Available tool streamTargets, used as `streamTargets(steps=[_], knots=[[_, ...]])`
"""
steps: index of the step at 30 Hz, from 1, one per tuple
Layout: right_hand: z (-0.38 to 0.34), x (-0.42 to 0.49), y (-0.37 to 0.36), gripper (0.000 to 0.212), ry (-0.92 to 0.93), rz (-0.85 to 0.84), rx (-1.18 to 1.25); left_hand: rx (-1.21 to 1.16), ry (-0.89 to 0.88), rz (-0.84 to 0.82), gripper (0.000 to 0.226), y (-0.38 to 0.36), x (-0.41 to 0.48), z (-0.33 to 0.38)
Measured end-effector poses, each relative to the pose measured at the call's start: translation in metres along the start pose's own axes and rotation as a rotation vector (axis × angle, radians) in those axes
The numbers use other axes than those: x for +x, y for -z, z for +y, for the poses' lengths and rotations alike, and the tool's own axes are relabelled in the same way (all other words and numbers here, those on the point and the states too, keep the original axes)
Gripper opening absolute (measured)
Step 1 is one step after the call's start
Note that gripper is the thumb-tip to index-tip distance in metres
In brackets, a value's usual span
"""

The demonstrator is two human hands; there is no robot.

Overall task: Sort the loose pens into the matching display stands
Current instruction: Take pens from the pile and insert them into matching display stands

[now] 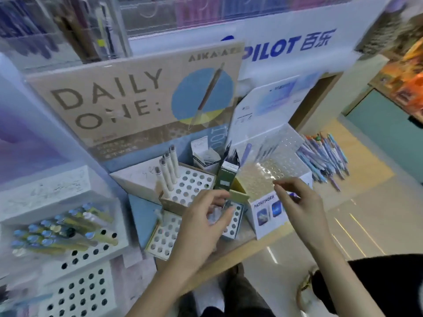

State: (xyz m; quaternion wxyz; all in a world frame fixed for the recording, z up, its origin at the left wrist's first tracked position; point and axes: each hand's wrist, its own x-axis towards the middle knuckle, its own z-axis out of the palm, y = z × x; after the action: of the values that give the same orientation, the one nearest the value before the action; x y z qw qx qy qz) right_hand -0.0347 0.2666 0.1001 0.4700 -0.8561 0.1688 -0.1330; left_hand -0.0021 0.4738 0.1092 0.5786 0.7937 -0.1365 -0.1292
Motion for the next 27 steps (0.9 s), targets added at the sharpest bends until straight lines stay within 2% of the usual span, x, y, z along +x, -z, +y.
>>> streamTargets(steps=[7, 12, 16, 21, 25, 27], knots=[[0.102, 0.084, 0.085, 0.008, -0.142, 0.112, -0.142, 0.102, -0.033, -0.11, 0.017, -0.112, 0.066, 0.007], [0.159, 0.146, 0.133, 0.01, -0.186, -0.028, -0.237, 0.036, 0.171, -0.061, 0.011, -0.204, 0.115, 0.008], [0.196, 0.188, 0.163, 0.017, -0.171, -0.096, -0.291, -0.012, 0.28, -0.042, 0.034, -0.265, 0.164, 0.015], [0.245, 0.213, 0.193, 0.024, -0.269, -0.096, -0.292, -0.061, 0.407, -0.03, 0.063, -0.328, 0.22, 0.019], [0.277, 0.22, 0.204, 0.044, -0.355, -0.086, -0.298, 0.01, 0.586, 0.102, 0.09, -0.361, 0.252, -0.001], [0.289, 0.224, 0.204, 0.056, -0.424, -0.108, -0.287, 0.064, 0.691, 0.244, 0.105, -0.374, 0.265, -0.012]])
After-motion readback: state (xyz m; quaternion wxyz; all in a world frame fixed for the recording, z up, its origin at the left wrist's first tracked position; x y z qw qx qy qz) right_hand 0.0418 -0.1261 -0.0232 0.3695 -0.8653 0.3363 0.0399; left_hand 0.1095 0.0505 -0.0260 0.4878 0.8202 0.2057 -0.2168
